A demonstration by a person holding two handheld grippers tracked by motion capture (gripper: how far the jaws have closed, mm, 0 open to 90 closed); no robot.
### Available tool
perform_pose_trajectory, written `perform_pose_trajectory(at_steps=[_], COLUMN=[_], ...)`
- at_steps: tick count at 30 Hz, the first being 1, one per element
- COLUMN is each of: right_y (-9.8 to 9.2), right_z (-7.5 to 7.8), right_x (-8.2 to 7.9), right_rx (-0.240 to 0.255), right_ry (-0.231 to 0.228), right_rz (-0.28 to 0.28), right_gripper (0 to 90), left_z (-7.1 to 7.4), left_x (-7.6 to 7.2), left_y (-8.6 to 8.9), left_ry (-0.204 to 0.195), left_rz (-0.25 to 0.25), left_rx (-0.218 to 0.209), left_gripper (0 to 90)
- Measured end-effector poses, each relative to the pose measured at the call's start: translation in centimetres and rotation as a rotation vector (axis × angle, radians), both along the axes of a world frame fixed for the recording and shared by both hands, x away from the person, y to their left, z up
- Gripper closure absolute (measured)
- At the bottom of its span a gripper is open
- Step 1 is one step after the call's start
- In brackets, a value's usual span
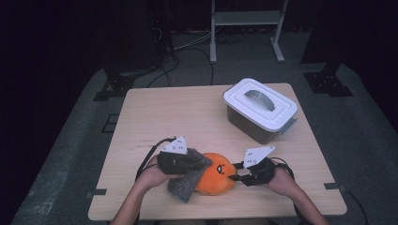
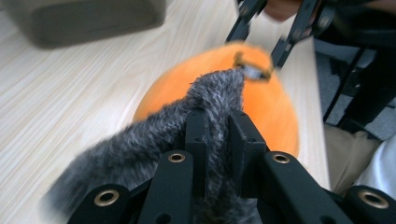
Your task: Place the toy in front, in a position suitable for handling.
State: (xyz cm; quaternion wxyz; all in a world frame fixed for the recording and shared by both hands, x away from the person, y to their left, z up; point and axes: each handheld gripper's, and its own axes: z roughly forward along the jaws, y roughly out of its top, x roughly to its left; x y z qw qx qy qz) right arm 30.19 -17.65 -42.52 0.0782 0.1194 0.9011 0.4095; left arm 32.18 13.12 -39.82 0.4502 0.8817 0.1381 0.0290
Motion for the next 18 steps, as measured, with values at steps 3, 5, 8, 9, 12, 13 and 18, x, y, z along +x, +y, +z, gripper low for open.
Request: perform_pose_trajectory(at_steps=[3,5,8,9,12,13,18], right_y=[-0.5,-0.4,-0.4,-0.3,0.1,0.2,0.5], right_z=[-0.2,-0.1,0.3,0.3,0.2,0.3,0.1], right_x=[0.2,0.3,0.4,0.5,0.7,0.8,0.6], right_rx=[0.026,0.025,0.026,0.039,0.055,0.057,0.074], right_ry=[0.06,0.069,0.072,0.085,0.099,0.1,0.079], right_rz=[-0.003,0.004,0.009,0.001,-0.014,-0.018,-0.019], right_gripper=[51.7,43.6,35.3,33.6,32.5,32.7,47.5], left_z=[-0.5,-0.6,-0.5,-0.5,-0.4,-0.3,0.6], left_x=[-0.1,-0.2,-0.2,-0.2,-0.2,-0.3,-0.4], left_y=[0.1,-0.2,-0.3,-0.4,-0.5,-0.7,-1.4], left_ry=[0.015,0.013,0.008,0.01,0.005,0.001,-0.007], left_rz=[-0.013,-0.018,-0.023,-0.023,-0.029,-0.03,-0.053], left_rx=[-0.015,-0.012,-0.006,-0.002,0.016,0.021,-0.034], left_gripper=[79.2,79.2,79.2,79.2,79.3,79.3,79.4])
